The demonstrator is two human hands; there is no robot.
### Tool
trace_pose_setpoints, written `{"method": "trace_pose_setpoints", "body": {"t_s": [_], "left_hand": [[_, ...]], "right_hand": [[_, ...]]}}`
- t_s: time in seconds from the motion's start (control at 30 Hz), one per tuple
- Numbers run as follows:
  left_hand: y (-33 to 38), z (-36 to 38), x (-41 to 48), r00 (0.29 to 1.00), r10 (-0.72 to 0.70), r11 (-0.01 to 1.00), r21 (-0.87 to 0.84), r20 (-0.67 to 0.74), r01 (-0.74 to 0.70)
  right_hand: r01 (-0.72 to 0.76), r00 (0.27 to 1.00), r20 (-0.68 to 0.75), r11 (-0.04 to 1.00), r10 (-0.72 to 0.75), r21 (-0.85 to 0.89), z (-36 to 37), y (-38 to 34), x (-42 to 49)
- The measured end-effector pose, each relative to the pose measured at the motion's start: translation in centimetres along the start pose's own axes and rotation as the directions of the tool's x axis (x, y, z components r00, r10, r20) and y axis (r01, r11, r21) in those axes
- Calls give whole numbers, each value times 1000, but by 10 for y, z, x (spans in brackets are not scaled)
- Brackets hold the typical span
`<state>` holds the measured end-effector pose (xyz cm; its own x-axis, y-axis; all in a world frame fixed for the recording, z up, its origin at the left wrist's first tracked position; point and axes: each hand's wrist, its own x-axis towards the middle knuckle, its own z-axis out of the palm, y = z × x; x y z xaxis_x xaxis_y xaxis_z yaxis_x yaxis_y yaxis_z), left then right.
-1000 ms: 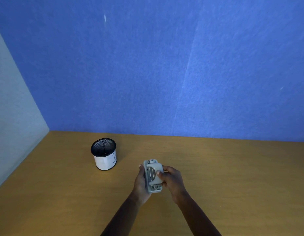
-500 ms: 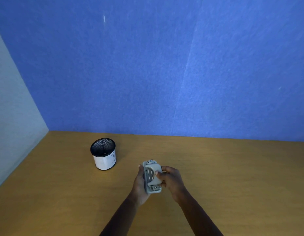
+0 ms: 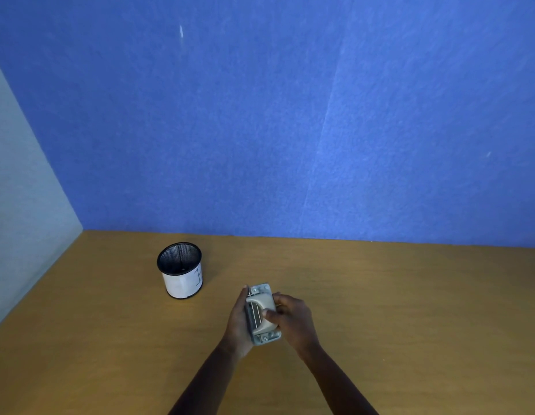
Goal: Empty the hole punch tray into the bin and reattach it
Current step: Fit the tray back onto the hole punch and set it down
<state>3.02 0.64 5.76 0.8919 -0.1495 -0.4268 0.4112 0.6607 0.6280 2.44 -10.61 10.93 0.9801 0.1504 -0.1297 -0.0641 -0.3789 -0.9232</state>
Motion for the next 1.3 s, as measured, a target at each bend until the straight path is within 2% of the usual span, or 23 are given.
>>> {"method": "trace_pose_setpoints", "body": {"t_s": [0.13, 0.27, 0.4, 0.47, 0.63, 0.73, 1.1, 1.3], "left_hand": [[-1, -2, 0, 998, 36, 999, 26, -46, -35], [-5, -1, -2, 994, 64, 998, -1, -91, -65], [-6, 3, -5, 994, 72, 996, -51, -86, -76], [-6, 5, -7, 995, 70, 997, -32, -75, -73], [-3, 7, -5, 996, 23, 997, 71, -89, -17], [-1, 8, -5, 996, 15, 992, 124, -89, -4], [-2, 15, -8, 997, 64, 942, 333, -48, -44], [3, 21, -12, 991, 119, 905, 417, -52, -87]], "right_hand": [[34, 999, 35, 999, -34, -18, 2, -2, -1], [98, 992, 89, 988, -88, -120, -1, -3, 2], [41, 992, -113, 996, -50, -80, -8, -2, 12], [-4, 990, -142, 999, -4, -53, -11, 1, 19], [-198, 980, -17, 977, 200, 77, -14, 4, 34], [-268, 963, 68, 948, 261, 169, -18, 5, 38], [-276, 961, -3, 959, 277, 65, -20, 18, 46], [-227, 974, 52, 964, 222, 138, -28, 14, 43]]}}
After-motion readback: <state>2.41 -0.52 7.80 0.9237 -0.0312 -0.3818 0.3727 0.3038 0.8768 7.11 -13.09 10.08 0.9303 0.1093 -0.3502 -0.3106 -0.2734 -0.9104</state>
